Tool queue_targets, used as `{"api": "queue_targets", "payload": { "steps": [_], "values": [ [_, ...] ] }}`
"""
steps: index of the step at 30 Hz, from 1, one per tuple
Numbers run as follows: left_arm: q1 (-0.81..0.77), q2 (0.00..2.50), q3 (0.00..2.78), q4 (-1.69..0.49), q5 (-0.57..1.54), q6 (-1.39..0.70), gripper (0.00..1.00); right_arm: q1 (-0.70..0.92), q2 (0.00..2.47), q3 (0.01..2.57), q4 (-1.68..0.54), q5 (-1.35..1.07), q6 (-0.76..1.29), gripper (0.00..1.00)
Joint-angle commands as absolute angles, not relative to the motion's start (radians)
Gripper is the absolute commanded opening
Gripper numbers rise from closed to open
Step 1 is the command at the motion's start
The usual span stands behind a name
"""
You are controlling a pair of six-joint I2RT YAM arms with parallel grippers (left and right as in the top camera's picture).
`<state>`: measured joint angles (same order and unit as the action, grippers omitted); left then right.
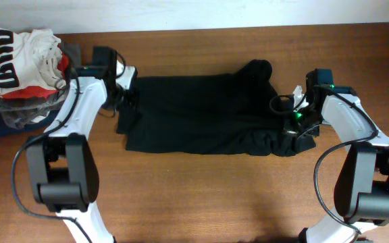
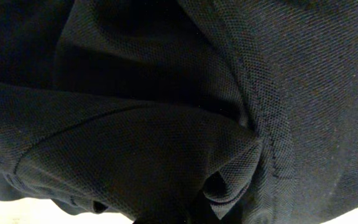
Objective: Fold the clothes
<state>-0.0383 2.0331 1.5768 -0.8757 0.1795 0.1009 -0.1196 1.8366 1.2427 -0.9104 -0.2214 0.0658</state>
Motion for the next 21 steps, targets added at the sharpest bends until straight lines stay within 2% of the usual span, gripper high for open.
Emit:
{"api": "queue_targets", "payload": {
  "steps": [1,11,21],
  "values": [
    [-0.036,1.938,1.657,-0.909,0.194,0.106,0.01,-0.131,1.846,1.253,-0.907,-0.205,0.056,0.04],
    [-0.036,1.893,1.659,-0.975,0.194,0.107,0.01,-0.133,1.832,1.266,-0.937,-0.207,0.057,0.04],
    [-0.036,1.702,1.659,-1.034,0.131,0.106,0.01,-0.133,1.614,1.391,-1.16,-0.206,0.057,0.04]
  ]
}}
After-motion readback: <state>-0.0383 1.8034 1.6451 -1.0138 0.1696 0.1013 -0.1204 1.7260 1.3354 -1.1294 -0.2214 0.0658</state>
